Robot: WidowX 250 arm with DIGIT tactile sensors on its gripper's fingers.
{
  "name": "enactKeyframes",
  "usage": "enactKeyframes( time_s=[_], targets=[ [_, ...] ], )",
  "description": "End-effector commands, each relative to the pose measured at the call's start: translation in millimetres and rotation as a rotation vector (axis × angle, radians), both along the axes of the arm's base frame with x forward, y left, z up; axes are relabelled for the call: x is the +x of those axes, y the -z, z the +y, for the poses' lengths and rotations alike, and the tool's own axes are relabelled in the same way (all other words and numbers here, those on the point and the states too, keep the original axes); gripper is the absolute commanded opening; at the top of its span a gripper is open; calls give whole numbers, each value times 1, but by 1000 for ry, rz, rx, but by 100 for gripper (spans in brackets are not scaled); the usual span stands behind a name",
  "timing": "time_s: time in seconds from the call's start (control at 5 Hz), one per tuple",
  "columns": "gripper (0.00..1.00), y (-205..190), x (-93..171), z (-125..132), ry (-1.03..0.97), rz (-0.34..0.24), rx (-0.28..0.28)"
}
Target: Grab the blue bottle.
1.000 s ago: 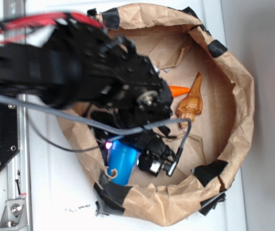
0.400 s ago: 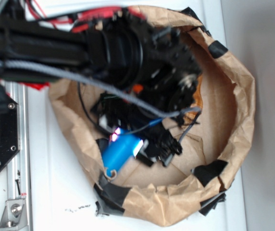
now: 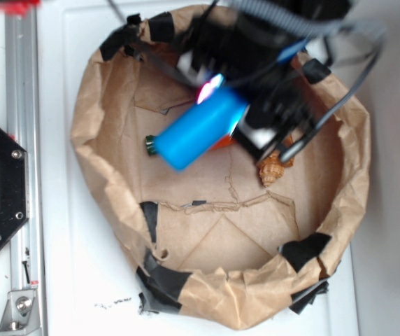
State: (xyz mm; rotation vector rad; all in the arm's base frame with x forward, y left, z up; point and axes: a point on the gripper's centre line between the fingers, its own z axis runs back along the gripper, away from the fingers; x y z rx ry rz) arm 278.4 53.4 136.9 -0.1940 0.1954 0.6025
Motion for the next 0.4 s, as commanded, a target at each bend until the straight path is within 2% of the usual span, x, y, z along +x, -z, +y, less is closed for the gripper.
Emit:
enactKeyframes(
  time_s=[0.0, 0.2],
  targets=[
    [0, -46, -16, 4, 45, -258, 267],
    [0, -43, -26, 3, 6, -273, 258]
  ],
)
